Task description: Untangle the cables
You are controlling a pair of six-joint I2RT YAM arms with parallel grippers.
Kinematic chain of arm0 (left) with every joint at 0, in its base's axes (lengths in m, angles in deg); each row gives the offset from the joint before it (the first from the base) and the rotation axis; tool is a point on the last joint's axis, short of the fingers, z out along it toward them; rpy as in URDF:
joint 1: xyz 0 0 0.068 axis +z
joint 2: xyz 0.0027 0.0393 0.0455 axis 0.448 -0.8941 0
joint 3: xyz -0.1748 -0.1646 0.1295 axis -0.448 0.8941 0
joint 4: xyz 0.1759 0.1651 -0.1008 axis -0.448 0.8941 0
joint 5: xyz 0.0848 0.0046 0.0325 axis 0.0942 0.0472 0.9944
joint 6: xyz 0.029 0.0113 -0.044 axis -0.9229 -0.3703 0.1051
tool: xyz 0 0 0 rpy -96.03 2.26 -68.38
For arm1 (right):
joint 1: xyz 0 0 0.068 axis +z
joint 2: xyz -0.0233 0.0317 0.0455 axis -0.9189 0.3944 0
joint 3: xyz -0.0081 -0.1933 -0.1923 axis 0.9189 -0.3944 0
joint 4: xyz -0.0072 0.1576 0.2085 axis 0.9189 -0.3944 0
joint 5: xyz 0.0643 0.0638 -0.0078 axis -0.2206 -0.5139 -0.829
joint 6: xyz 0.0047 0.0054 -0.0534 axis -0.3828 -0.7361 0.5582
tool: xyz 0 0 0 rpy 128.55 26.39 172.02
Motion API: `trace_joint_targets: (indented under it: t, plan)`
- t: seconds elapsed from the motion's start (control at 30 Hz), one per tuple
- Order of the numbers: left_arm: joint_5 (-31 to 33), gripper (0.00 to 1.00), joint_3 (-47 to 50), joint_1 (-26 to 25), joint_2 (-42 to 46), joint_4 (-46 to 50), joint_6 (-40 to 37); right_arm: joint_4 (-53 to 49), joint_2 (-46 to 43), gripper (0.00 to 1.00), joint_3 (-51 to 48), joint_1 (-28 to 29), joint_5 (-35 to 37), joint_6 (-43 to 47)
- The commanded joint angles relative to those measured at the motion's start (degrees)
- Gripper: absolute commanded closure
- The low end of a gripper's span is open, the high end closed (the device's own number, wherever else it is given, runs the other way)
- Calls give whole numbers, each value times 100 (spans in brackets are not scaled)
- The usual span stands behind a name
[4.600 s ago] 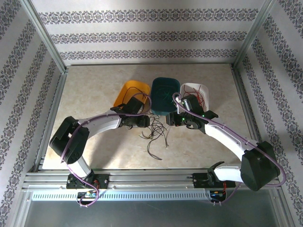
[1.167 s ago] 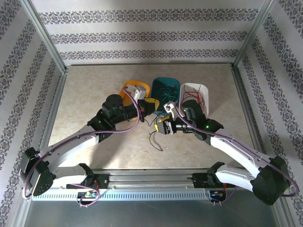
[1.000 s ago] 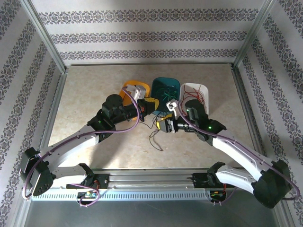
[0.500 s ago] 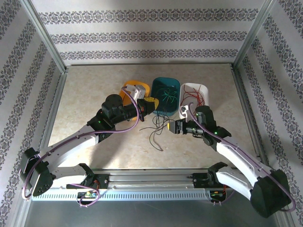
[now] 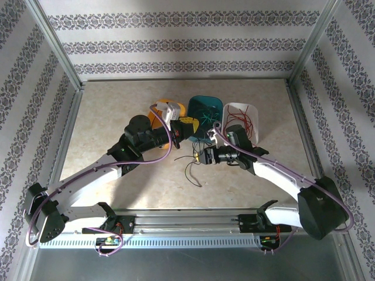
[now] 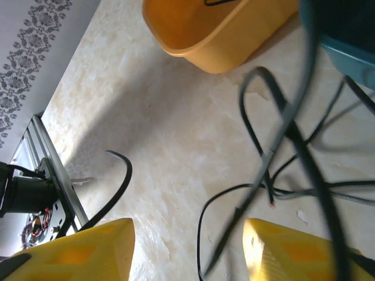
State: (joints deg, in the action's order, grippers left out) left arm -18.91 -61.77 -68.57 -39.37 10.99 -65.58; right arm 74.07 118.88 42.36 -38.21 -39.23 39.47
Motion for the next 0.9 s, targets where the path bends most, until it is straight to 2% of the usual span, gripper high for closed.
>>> trace_joint_targets:
  t: [0.0,0.03,0.1,0.13,0.17,0.23,0.37,0.47,0.57,0.67,0.73,0.87]
  plan:
    - [25,100,-205,-102,19,-483,21,229,228,56,256,54,-137,181]
    - [38,100,-189,-110,40,-507,34,233,273,62,258,45,-114,171]
    - [111,100,-157,-111,108,-552,35,216,354,87,251,21,148,121]
    - [191,100,-153,-111,147,-537,12,211,339,95,226,-9,245,97]
    - [338,100,-123,-111,204,-517,-6,211,295,100,173,-48,347,52]
    - [886,100,-18,-107,352,-522,-100,220,119,100,24,-116,541,-27]
    - [2502,100,284,-40,769,-816,-461,81,-282,100,-293,-324,625,-146]
    - [3109,100,328,212,954,-975,-646,-128,-546,100,-542,-491,805,-200]
    - [3187,100,410,673,1066,-1254,-356,-197,-769,100,-755,-658,1057,-367]
    - [2969,100,441,1083,1103,-1412,-74,-384,-878,100,-817,-817,1497,-484]
    - [2835,100,389,1141,1111,-1374,-131,-374,-974,100,-897,-900,1715,-558]
    - [2448,100,237,1141,1083,-1126,-240,-259,-1217,100,-1015,-1000,1642,-561]
